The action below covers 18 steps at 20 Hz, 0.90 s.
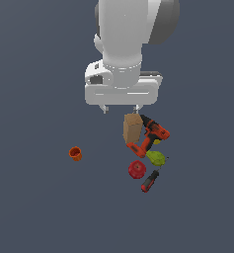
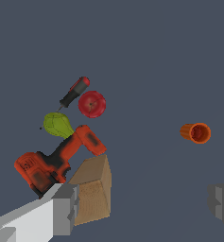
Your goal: Pick up a designated object from a clutter of objects.
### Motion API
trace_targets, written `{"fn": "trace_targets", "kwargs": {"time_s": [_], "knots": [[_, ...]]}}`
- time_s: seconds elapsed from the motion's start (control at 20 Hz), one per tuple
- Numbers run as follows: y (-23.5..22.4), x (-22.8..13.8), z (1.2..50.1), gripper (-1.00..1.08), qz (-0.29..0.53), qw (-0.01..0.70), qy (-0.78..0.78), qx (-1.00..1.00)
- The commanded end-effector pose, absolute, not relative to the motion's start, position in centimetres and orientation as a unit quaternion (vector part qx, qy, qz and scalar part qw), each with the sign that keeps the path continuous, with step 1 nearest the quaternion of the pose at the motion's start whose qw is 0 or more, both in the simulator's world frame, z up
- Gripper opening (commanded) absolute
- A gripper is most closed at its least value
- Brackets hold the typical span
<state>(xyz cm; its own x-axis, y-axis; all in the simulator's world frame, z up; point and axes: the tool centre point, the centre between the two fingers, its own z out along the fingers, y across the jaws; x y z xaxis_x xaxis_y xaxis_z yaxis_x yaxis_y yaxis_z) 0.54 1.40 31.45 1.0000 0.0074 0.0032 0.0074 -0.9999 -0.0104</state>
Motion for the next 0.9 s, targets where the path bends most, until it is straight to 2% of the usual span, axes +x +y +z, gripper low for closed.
{"fn": "trace_targets", "kwargs": {"time_s": [0.0, 0.45, 0.85], "knots": [[1.4, 0.5, 31.5, 1.00, -0.002, 0.005, -0.004, -1.000], [4.1, 1.3, 32.6, 1.00, -0.019, 0.016, -0.012, -1.000], [4.2, 1.4, 32.5, 1.00, -0.019, 0.016, -0.011, -1.000]]}}
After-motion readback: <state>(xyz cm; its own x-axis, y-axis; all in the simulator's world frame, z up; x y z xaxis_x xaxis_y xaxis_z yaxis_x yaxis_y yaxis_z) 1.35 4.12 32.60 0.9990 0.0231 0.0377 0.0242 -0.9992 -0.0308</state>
